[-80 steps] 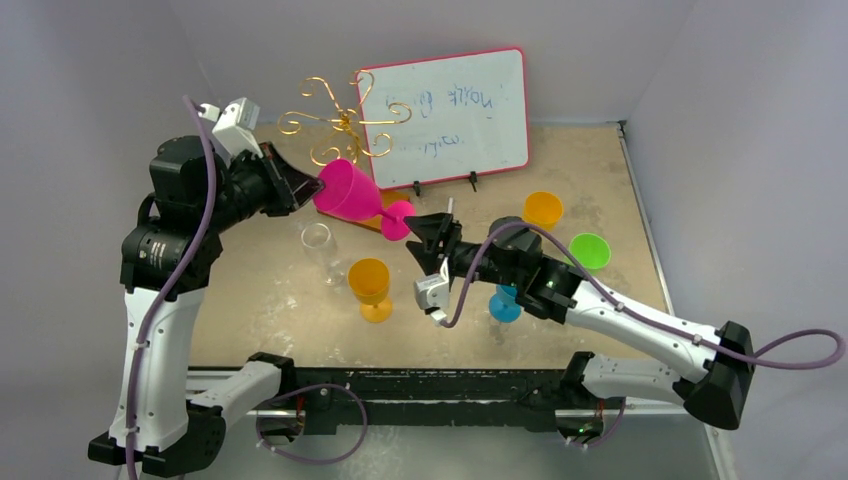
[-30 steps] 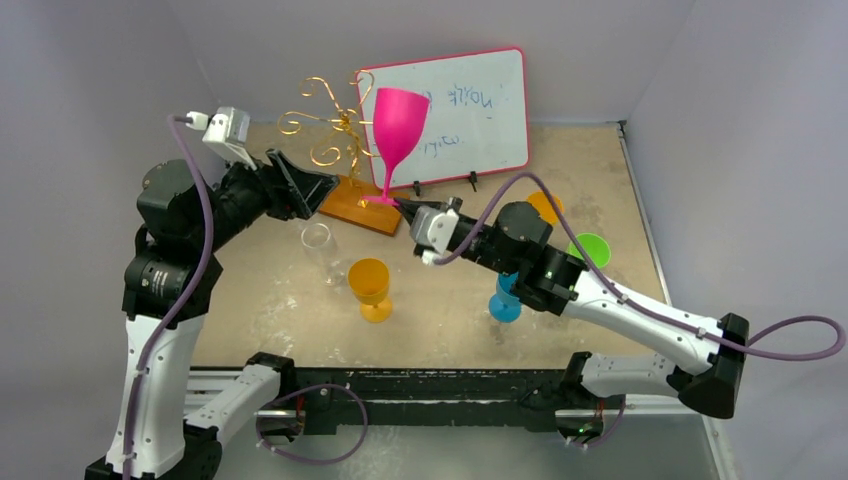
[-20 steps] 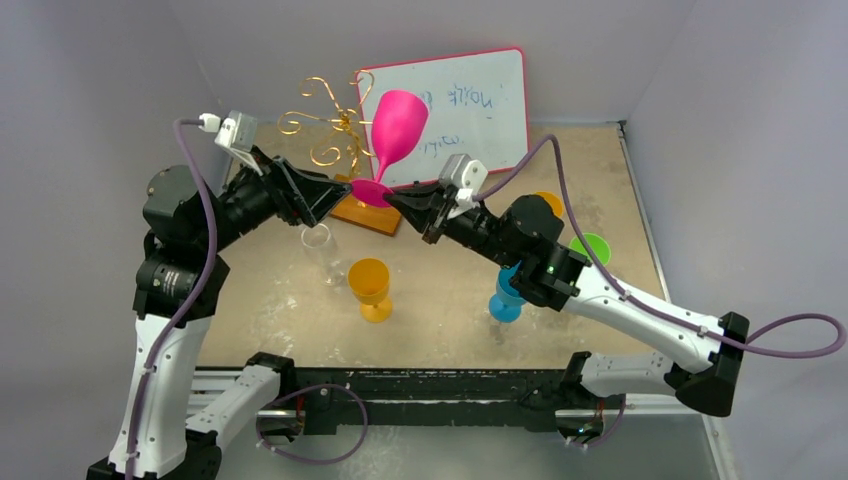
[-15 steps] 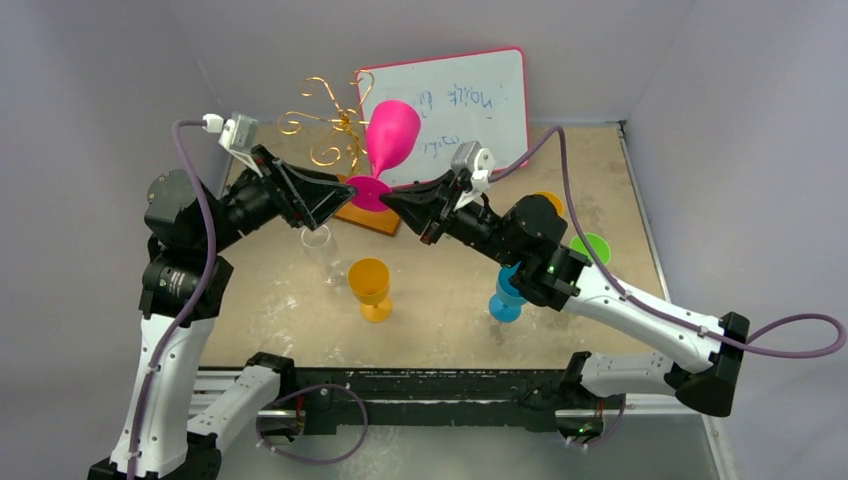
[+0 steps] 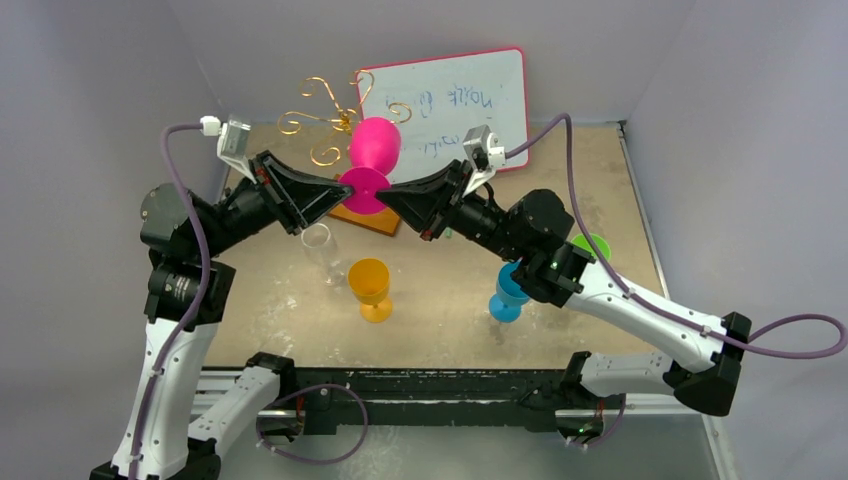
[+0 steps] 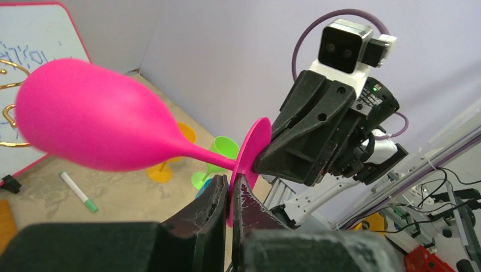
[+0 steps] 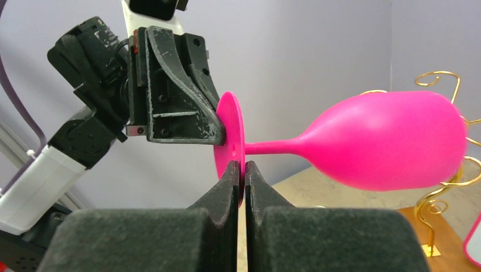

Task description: Place the wine glass upside down on the wine glass rack

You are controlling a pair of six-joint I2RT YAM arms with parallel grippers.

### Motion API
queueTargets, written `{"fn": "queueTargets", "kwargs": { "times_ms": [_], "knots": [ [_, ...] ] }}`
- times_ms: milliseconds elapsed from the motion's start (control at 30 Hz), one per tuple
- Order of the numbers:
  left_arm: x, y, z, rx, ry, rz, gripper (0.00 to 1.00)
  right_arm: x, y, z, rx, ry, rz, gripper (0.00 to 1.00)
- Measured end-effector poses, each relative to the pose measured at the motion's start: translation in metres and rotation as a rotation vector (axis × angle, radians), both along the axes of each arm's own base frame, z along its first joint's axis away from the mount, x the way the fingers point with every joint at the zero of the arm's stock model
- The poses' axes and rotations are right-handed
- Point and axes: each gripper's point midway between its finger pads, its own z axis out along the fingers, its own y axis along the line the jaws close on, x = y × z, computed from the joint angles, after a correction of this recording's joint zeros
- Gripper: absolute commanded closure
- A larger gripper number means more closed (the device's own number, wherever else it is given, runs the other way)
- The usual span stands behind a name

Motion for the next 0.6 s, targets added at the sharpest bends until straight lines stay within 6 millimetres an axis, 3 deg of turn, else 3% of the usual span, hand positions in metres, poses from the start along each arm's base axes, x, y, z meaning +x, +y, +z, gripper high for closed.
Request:
{"fn": "queueTargets", "kwargs": {
  "times_ms": [133,167,333,500,600],
  "knots": [
    [-0.007,0.000,0.005,-0.015,-0.030,-0.011,1.00,-0.002,-0.001,0.004,0.020,0.020,0.014,1.00],
    [-0.008,0.001,0.007,-0.017,-0.036,-0.011,1.00,-0.002,-0.001,0.006,0.024,0.021,0.016,0.96],
    [-0.007,0.002,0.009,-0.024,-0.040,0.005,1.00,-0.001,-0.001,0.005,0.025,0.032,0.007,0.48],
    [0.007,0.007,0.009,-0.039,-0.024,0.072,1.00,-0.001,-0.007,0.006,0.028,0.024,-0.006,0.23],
    [0.017,0.010,0.007,-0.046,-0.008,0.115,1.00,-0.003,-0.017,0.006,0.035,0.019,-0.024,0.02]
  ]
}}
